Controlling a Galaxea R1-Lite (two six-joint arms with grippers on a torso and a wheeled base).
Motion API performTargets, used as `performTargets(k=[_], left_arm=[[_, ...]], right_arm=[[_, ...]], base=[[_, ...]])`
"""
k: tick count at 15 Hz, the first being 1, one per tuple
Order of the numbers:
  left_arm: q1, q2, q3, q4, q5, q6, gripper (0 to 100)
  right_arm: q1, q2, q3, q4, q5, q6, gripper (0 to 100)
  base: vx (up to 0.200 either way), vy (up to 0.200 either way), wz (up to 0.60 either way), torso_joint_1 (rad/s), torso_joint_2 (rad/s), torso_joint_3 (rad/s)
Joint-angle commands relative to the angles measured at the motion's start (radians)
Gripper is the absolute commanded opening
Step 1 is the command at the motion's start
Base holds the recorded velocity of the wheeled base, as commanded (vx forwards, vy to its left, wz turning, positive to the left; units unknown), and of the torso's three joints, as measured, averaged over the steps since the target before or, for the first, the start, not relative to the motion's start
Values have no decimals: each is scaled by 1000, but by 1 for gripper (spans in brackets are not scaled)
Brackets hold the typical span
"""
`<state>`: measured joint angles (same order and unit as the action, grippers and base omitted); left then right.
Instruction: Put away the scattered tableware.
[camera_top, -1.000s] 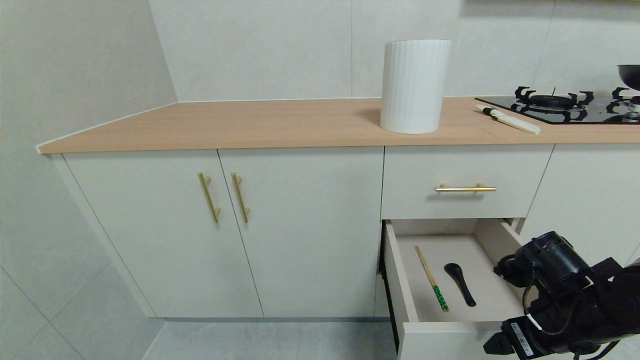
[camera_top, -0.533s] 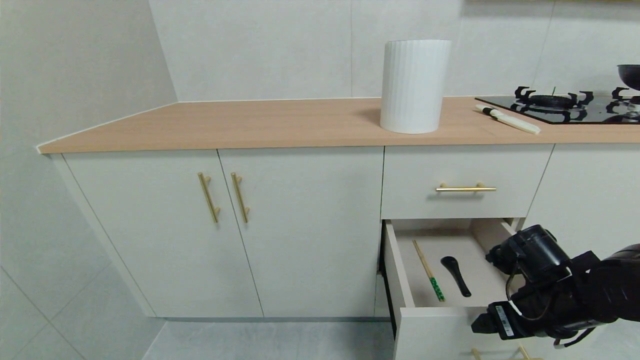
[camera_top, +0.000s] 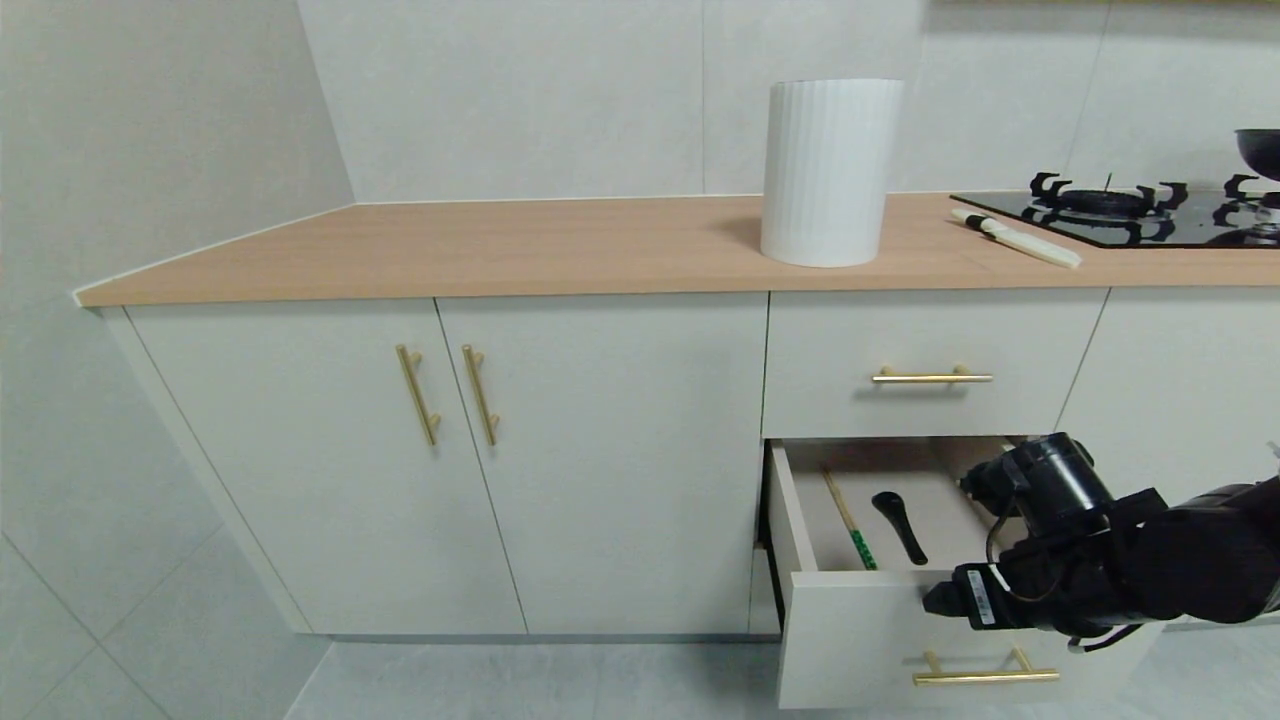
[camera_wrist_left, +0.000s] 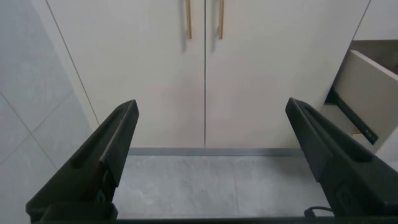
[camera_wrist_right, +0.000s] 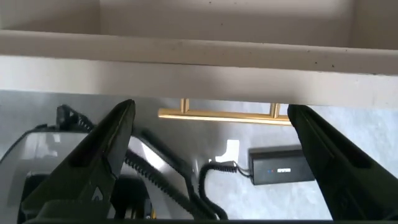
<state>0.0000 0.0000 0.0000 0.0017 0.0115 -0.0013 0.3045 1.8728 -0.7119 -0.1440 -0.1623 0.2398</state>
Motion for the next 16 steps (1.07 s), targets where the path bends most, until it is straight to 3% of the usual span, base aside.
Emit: performTargets(k=[1, 4, 12, 16], left_arm=[[0, 0, 0, 0, 1, 0, 100], [0, 0, 0, 0, 1, 0, 100], [0, 0, 0, 0, 1, 0, 100], [0, 0, 0, 0, 1, 0, 100]], right_arm=[[-33, 63, -23, -43, -2, -2, 100], [-70, 117, -61, -131, 0, -14, 100], [-76, 272, -242, -143, -3, -30, 100], [-131, 338, -224, -292, -14, -28, 100]], base=[[0, 0, 0, 0, 0, 0], [0, 0, 0, 0, 0, 0], [0, 0, 0, 0, 0, 0], [0, 0, 0, 0, 0, 0]])
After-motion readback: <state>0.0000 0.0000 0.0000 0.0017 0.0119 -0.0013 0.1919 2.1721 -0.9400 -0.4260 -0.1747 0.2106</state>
